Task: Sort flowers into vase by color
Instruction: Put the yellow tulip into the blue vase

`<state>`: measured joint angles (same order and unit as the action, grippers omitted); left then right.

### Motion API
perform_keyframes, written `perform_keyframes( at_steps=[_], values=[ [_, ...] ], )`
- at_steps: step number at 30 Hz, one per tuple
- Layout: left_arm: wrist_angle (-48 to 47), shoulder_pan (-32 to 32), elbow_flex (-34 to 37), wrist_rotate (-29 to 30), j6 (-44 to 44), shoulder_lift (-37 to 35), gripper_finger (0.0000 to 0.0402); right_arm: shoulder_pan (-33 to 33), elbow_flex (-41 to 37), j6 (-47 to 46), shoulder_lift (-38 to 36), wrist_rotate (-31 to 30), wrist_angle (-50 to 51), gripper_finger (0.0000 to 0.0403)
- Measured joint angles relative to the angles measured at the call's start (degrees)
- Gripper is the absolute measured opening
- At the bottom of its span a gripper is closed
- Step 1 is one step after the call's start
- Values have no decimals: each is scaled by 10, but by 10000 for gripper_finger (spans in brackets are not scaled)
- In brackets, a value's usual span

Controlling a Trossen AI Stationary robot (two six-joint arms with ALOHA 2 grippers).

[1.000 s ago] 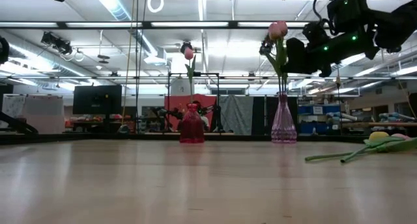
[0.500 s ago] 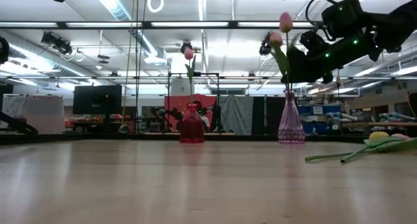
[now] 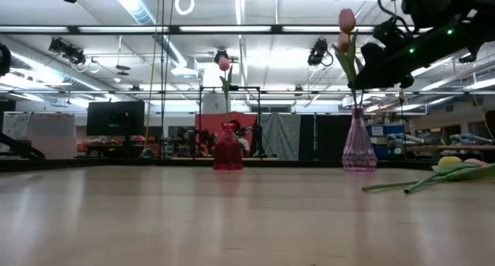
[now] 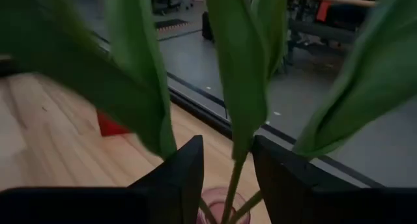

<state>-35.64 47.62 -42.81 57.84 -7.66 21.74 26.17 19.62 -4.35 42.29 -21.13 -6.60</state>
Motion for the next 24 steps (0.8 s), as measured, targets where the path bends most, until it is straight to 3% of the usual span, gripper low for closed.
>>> perform_keyframes(
  at_steps=[7, 24],
  values=[
    [0, 0, 0, 4, 1, 0, 46, 0, 1, 0, 2, 38, 19, 144],
    [1, 0, 0, 6, 1, 0, 46, -29, 144, -30, 1, 24, 295, 131]
  ],
)
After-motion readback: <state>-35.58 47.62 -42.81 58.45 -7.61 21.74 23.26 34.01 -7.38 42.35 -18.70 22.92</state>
